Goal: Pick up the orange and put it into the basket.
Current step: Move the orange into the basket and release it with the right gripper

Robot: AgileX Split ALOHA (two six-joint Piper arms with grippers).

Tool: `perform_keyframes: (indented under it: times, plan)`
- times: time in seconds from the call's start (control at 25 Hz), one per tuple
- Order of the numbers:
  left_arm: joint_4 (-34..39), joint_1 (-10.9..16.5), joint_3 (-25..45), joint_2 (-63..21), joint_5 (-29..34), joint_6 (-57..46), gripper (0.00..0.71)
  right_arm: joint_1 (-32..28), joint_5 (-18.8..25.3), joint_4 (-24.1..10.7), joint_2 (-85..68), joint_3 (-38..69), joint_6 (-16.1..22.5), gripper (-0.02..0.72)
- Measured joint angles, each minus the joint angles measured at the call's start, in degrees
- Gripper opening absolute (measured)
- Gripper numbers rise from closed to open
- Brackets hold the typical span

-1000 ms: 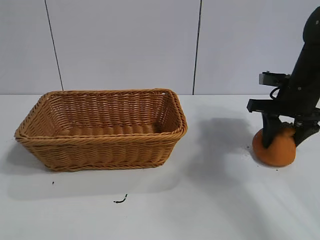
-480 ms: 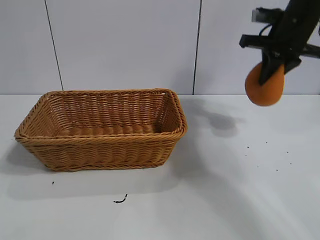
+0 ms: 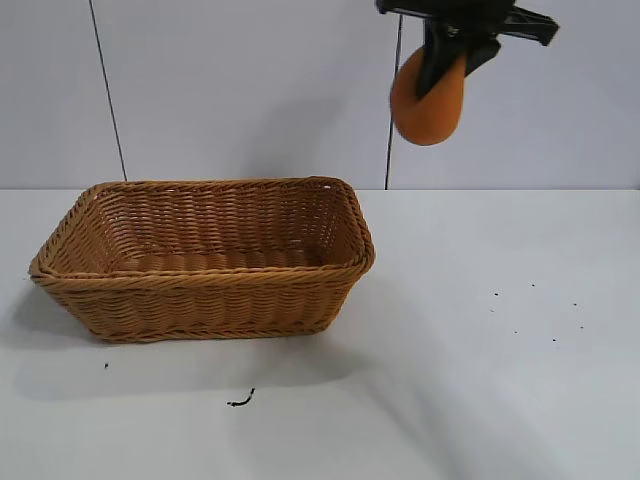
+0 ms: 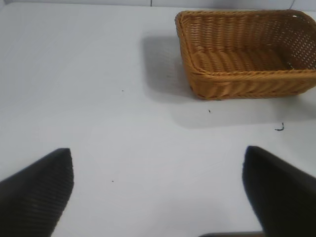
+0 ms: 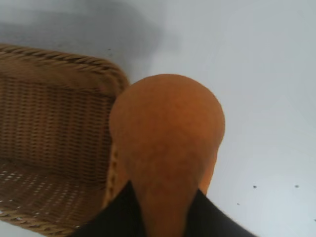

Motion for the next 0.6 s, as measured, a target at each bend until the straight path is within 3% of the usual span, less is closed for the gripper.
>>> perform_keyframes:
  times: [0.32,0.6]
  plan:
    - [0.00,0.00,0.00,0.00,0.00,0.00,0.666,13.75,-7.26,0.23,2.95,-0.18,0.83,0.047]
    - [0.00,0.00,0.00,0.00,0.00,0.00,0.666,17.18,-12.66,0.44,9.85,-0.18,2.75,0.047]
